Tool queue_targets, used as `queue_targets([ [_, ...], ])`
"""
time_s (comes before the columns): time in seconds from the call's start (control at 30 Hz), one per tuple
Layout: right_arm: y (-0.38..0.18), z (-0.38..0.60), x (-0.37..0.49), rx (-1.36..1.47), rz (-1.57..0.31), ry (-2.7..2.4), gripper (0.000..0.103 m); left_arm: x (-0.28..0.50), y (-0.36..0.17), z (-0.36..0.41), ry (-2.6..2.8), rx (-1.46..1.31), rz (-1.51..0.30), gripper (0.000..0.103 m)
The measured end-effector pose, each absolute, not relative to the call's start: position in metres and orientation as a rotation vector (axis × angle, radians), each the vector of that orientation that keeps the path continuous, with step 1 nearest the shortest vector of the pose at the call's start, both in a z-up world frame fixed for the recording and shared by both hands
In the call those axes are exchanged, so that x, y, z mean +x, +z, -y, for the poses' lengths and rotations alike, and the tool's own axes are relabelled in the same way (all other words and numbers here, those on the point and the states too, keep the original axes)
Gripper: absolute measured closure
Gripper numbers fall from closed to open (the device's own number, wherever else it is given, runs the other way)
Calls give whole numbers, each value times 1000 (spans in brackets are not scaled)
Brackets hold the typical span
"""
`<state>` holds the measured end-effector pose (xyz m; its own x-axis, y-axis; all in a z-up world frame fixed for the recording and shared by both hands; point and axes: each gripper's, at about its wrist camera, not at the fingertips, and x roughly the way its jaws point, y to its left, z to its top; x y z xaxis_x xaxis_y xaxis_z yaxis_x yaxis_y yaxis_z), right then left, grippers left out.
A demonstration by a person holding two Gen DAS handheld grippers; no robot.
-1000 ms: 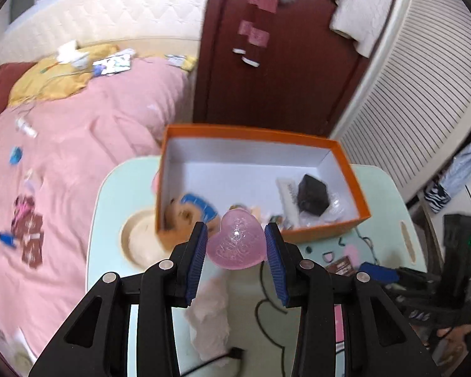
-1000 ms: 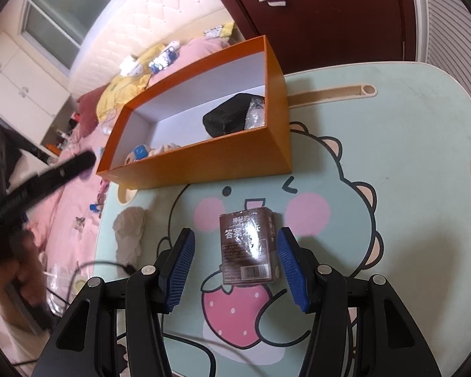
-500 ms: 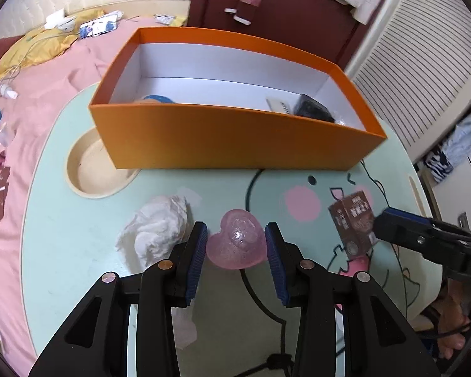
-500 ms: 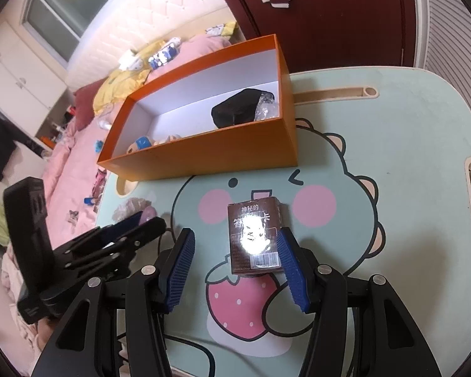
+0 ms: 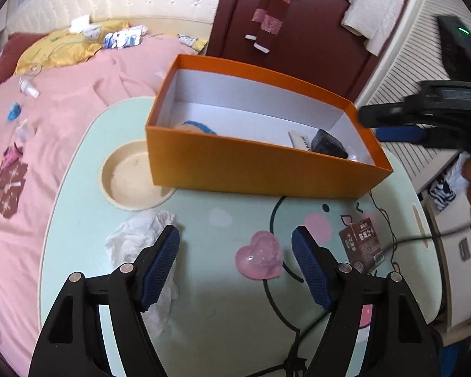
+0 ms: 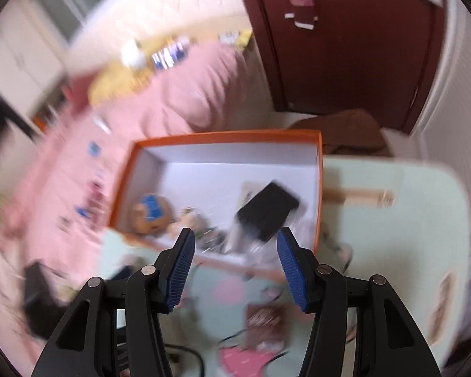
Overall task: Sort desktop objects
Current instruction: 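Grasp the black pouch with the right tool, place it on the table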
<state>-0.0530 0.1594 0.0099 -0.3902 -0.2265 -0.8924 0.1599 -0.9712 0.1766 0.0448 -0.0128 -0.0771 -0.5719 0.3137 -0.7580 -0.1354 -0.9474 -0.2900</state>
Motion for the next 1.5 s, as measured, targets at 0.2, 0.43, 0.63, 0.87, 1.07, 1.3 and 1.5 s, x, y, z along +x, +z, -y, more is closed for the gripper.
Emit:
queue_targets([
  [0.2, -30, -148, -102, 1943, 10, -2276, 49, 46, -77, 22, 2553, -1277, 380, 28],
  [0.43, -47, -144, -135, 2059, 87, -2150, 51, 43, -79, 30, 2542, -1272, 442, 29],
  [0.63, -54, -121, -133, 2016, -174, -2225, 64, 42, -78, 36, 2548, -1280, 452, 28],
  [0.87, -19, -144, -118, 1814, 68, -2284, 65, 42, -78, 43, 2556, -1289, 464, 28],
  [1.07, 33, -158, -70, 1489, 197, -2307, 65, 41, -76, 48, 2566, -1299, 496, 29],
  [1.3, 18, -152, 1, 1440, 131, -2230, 65, 40, -74, 59, 2602, -1321, 527, 29],
  [1.5, -38, -149, 32, 1591, 121, -2222, 65, 40, -72, 62, 2615, -1346, 535, 29],
])
